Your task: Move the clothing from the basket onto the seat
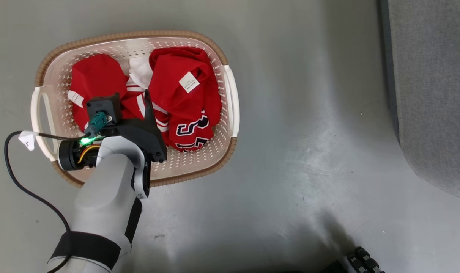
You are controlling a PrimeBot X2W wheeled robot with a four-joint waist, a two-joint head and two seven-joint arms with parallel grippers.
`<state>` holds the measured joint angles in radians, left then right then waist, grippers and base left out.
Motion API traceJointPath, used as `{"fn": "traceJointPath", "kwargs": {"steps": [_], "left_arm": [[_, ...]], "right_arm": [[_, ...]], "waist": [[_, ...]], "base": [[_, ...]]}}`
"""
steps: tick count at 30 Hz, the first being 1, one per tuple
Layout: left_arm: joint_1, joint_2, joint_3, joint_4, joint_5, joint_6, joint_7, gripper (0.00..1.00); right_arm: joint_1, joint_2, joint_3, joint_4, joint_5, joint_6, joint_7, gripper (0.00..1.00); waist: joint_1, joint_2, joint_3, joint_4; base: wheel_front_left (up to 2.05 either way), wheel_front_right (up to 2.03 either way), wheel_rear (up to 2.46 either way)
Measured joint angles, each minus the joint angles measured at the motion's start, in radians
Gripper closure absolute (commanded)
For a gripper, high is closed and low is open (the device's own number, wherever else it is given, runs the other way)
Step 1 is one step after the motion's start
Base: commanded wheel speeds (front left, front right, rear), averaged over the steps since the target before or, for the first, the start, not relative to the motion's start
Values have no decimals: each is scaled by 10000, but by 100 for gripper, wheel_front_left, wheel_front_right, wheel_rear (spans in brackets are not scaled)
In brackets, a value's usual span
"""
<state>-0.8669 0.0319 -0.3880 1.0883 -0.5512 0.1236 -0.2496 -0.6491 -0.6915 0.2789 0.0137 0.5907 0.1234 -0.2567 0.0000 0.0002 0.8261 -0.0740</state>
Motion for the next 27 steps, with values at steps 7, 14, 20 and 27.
{"fn": "traceJointPath", "kwargs": {"steps": [7,14,20,27], "left_arm": [[-283,-19,476,725,359,-2,-2,0],[-592,-33,892,1191,708,-2,-2,0],[-831,-46,1143,1532,1001,-2,0,0],[-1094,-54,1463,1651,1260,-2,-2,0]], "right_arm": [[-4,-58,-35,-201,2,0,0,0],[13,-73,-54,-591,4,0,0,0],[14,-176,-125,-734,90,0,0,0],[43,-211,-278,-840,105,0,0,0]], "waist": [[0,0,-3,233],[0,-3,82,347],[0,-2,300,361],[0,-2,576,375]], "base": [[0,0,0],[0,0,0],[0,0,0],[0,0,0]]}}
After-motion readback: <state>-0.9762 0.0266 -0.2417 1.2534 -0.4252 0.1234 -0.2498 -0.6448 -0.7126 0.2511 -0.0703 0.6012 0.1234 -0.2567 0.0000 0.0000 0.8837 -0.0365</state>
